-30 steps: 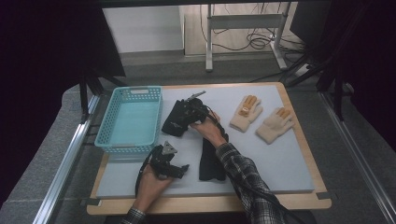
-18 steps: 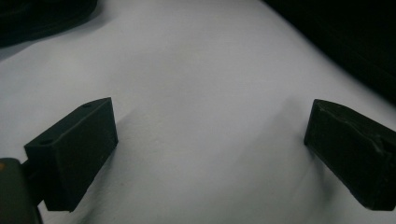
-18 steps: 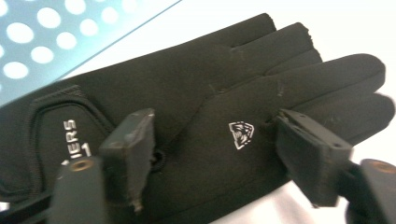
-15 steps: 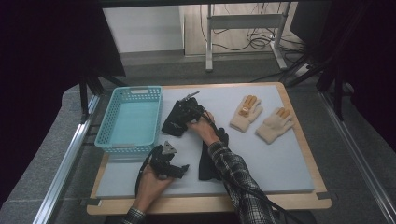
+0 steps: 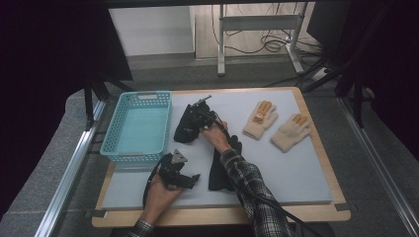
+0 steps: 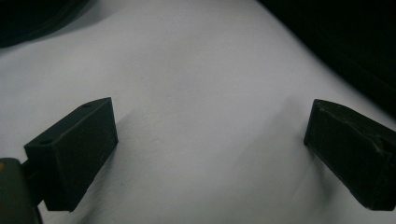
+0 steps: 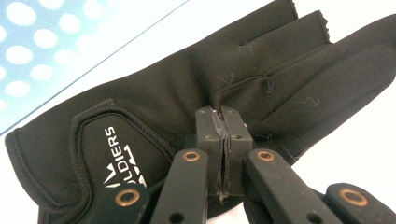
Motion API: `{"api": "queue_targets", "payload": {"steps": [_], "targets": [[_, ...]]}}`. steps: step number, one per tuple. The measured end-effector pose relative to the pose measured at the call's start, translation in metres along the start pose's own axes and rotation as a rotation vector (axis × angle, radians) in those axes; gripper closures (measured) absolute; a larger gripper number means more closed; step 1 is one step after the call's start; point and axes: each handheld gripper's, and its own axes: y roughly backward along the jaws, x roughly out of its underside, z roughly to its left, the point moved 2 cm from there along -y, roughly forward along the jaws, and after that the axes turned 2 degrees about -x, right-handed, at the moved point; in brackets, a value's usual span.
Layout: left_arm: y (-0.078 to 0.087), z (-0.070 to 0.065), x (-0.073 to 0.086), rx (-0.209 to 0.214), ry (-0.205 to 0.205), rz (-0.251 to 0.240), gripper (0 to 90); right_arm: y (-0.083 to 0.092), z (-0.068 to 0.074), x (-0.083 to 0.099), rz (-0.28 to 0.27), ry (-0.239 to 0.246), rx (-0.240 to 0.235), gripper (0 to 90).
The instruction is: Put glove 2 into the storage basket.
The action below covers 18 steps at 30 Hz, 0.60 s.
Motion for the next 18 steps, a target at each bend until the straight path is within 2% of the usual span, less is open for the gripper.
{"api": "queue_targets", "payload": {"steps": [4,5,6,7,11,18], "targets": [[0.0,0.0,0.0,0.0,0.0,0.0,2.9,0.013,-0.003,0.0,-0.025,-0.011,-0.025,87.4],[0.0,0.0,0.0,0.0,0.0,0.0,2.9,0.021,-0.004,-0.001,-0.04,-0.013,-0.038,87.3],[0.0,0.0,0.0,0.0,0.0,0.0,3.0,0.021,-0.004,-0.001,-0.04,-0.013,-0.038,87.3],[0.0,0.0,0.0,-0.001,0.001,0.0,3.0,0.032,-0.005,-0.003,-0.053,-0.002,-0.048,87.4],[0.0,0.0,0.0,0.0,0.0,0.0,3.0,0.052,-0.003,-0.005,-0.067,0.022,-0.062,87.3],[0.0,0.0,0.0,-0.001,-0.001,0.0,3.0,0.088,-0.003,-0.003,-0.091,0.034,-0.086,87.3]]}}
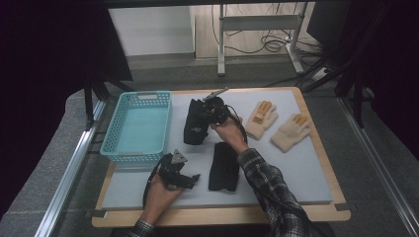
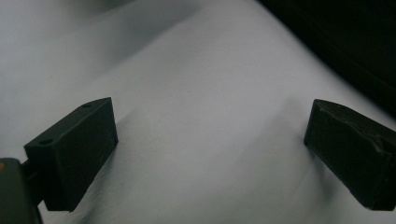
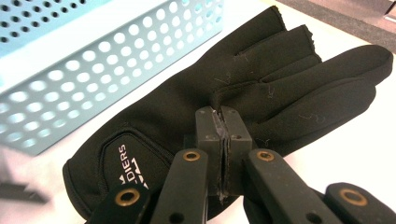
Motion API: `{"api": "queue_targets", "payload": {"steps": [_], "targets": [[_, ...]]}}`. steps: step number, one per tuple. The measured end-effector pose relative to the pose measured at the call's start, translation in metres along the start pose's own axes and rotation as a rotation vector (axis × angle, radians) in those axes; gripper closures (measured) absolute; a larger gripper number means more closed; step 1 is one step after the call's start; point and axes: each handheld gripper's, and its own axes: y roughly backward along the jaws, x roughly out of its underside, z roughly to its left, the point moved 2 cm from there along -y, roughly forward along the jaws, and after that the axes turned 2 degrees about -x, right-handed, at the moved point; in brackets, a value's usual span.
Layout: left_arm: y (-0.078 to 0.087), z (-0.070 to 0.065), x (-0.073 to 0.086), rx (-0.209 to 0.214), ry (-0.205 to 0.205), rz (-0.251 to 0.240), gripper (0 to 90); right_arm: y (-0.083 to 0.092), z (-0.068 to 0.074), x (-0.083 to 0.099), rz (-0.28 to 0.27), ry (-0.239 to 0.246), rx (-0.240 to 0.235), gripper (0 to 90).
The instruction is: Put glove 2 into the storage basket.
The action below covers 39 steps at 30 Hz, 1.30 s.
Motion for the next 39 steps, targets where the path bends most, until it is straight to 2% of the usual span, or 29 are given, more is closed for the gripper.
{"api": "queue_targets", "payload": {"steps": [5,6,7,8,9,12,13,14,15,16,18,22,25,28,31,39], "targets": [[0.0,0.0,0.0,0.0,-0.001,0.0,3.0,0.028,0.002,0.005,-0.001,0.017,-0.001,87.1],[0.0,0.0,0.0,0.0,-0.001,0.0,3.0,0.028,0.002,0.005,-0.001,0.017,-0.001,87.1],[0.0,0.0,0.0,-0.001,-0.003,0.001,3.0,0.04,0.003,0.009,-0.009,0.014,0.003,87.1],[0.0,0.0,0.0,-0.001,-0.003,0.001,2.9,0.04,0.003,0.009,-0.009,0.014,0.003,87.1],[0.0,0.0,0.0,-0.001,-0.003,0.0,3.0,0.054,0.007,0.015,-0.013,0.01,-0.005,87.1],[0.0,0.0,0.0,-0.001,-0.003,0.0,3.0,0.064,0.01,0.021,-0.013,0.009,-0.005,87.1],[0.0,0.0,0.0,-0.001,-0.003,0.001,3.0,0.075,0.013,0.028,-0.013,0.01,-0.006,87.1],[0.0,0.0,0.0,-0.001,-0.003,0.001,3.0,0.075,0.013,0.028,-0.013,0.01,-0.006,87.1],[0.0,0.0,0.0,-0.001,-0.002,-0.001,3.0,0.086,0.016,0.036,-0.014,0.0,-0.01,87.1],[0.0,0.0,0.0,-0.001,-0.002,-0.001,3.0,0.086,0.016,0.036,-0.014,0.0,-0.01,87.1],[0.0,0.0,0.0,-0.001,-0.003,0.0,3.0,0.102,0.021,0.047,-0.018,-0.009,-0.01,87.1],[0.0,0.0,0.0,-0.002,0.0,-0.002,3.0,0.116,0.03,0.061,-0.021,-0.012,-0.014,87.1],[0.0,0.0,0.0,-0.002,0.001,-0.003,3.0,0.13,0.044,0.081,-0.012,-0.023,-0.007,87.0],[0.0,0.0,0.0,-0.002,0.0,-0.003,3.0,0.135,0.051,0.093,0.0,-0.039,-0.002,87.0],[0.0,0.0,0.0,-0.002,0.001,-0.003,3.0,0.133,0.055,0.104,0.023,-0.033,0.01,87.0],[0.0,0.0,0.0,-0.002,0.003,-0.005,3.0,0.105,0.051,0.127,0.075,-0.076,0.019,86.4]]}}
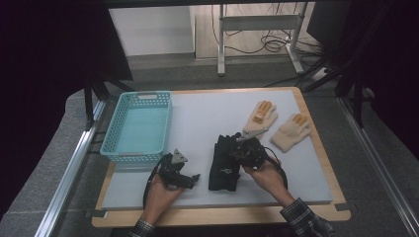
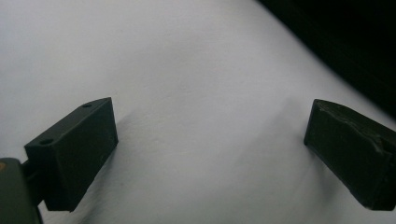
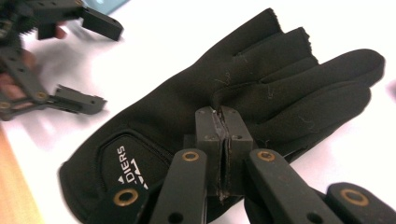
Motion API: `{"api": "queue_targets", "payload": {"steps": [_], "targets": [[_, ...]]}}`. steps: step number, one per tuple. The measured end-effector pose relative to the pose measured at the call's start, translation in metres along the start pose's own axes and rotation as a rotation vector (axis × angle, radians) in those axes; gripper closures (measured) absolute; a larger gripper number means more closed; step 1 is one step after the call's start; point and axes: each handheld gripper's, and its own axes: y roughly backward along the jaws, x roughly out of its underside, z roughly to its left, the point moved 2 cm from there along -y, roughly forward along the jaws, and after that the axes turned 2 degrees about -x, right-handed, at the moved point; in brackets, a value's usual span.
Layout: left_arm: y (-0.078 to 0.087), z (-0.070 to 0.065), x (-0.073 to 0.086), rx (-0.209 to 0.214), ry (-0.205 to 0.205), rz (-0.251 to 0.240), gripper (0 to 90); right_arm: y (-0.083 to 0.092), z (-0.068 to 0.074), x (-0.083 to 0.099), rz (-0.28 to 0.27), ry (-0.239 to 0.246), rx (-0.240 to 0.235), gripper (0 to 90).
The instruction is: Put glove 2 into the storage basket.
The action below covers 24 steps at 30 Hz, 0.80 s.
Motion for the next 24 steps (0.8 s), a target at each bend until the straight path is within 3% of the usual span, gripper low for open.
{"api": "queue_targets", "payload": {"steps": [3,4,5,6,9,15,20,23,24], "targets": [[0.0,0.0,0.0,0.001,-0.003,0.002,3.0,-0.007,-0.001,0.004,0.001,-0.014,0.009,85.0],[0.0,0.0,0.0,0.001,-0.007,0.005,3.0,-0.012,-0.001,0.009,-0.003,-0.024,-0.004,76.4],[0.0,0.0,0.0,0.001,-0.007,0.005,3.0,-0.012,-0.001,0.009,-0.003,-0.024,-0.004,76.4],[0.0,0.0,0.0,0.001,-0.006,0.004,3.0,-0.015,-0.001,0.012,-0.001,-0.027,-0.02,65.2],[0.0,0.0,0.0,0.001,-0.003,0.003,3.0,-0.008,-0.003,0.01,-0.023,-0.01,-0.012,57.3],[0.0,0.0,0.0,0.002,0.002,0.003,3.1,0.011,-0.016,0.009,-0.057,-0.001,0.016,56.1],[0.003,0.0,0.001,-0.001,0.003,0.008,3.6,0.016,-0.029,0.028,-0.076,-0.036,0.007,53.6],[0.007,0.001,0.005,-0.005,0.014,0.015,3.5,0.015,-0.033,0.039,-0.078,-0.018,0.036,52.9],[0.009,0.002,0.006,-0.012,0.019,0.019,3.4,0.015,-0.033,0.043,-0.078,-0.018,0.026,56.5]]}}
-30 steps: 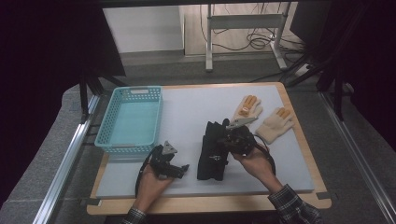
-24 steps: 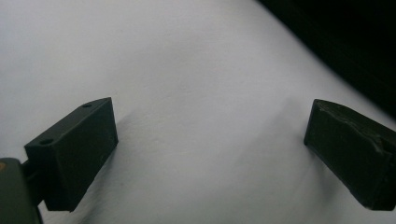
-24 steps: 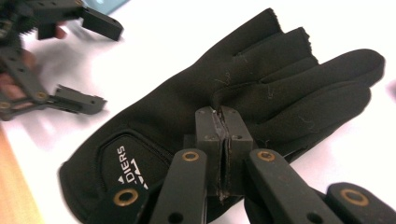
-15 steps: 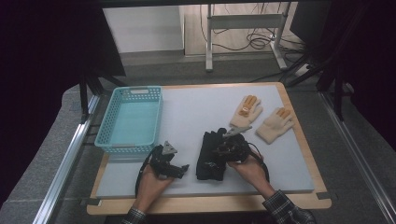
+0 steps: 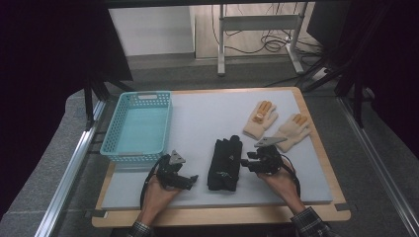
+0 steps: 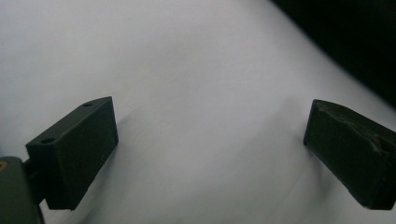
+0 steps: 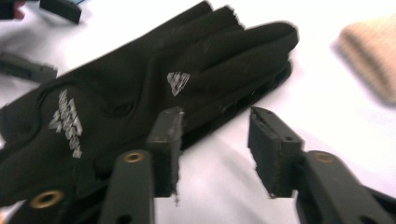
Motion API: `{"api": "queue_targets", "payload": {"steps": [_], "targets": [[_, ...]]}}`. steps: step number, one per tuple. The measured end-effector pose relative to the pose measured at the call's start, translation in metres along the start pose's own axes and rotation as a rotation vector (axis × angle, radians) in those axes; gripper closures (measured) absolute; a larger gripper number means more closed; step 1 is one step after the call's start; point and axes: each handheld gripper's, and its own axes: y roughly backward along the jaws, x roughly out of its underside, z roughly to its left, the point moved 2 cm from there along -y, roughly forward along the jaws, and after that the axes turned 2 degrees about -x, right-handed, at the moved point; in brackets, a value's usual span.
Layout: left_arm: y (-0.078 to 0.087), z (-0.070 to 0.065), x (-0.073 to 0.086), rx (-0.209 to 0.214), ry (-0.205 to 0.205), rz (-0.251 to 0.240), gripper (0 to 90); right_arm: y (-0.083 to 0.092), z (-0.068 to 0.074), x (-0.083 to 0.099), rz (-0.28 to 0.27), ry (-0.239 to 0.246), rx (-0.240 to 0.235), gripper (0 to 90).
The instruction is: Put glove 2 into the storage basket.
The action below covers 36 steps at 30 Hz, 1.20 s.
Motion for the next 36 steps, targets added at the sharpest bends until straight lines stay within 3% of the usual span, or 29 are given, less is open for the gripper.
{"api": "queue_targets", "payload": {"steps": [4,8,12,14,21,36], "targets": [[0.006,0.007,0.006,-0.018,0.018,0.007,3.2,0.002,0.004,0.012,-0.002,0.029,-0.026,76.9],[0.009,0.012,0.01,-0.042,0.026,0.013,2.2,-0.002,0.012,0.02,0.03,0.059,-0.048,86.8],[0.01,0.019,0.013,-0.05,0.025,0.004,0.8,-0.013,0.018,0.024,0.064,0.089,-0.059,88.2],[0.011,0.023,0.015,-0.025,0.03,-0.001,0.8,-0.018,0.022,0.024,0.064,0.095,-0.066,88.3],[0.015,0.03,0.02,0.022,-0.022,-0.007,3.3,-0.032,0.037,0.015,0.073,0.138,-0.092,88.2],[0.014,0.031,0.02,0.034,-0.026,-0.006,2.0,-0.061,0.063,-0.004,0.074,0.204,-0.119,85.9]]}}
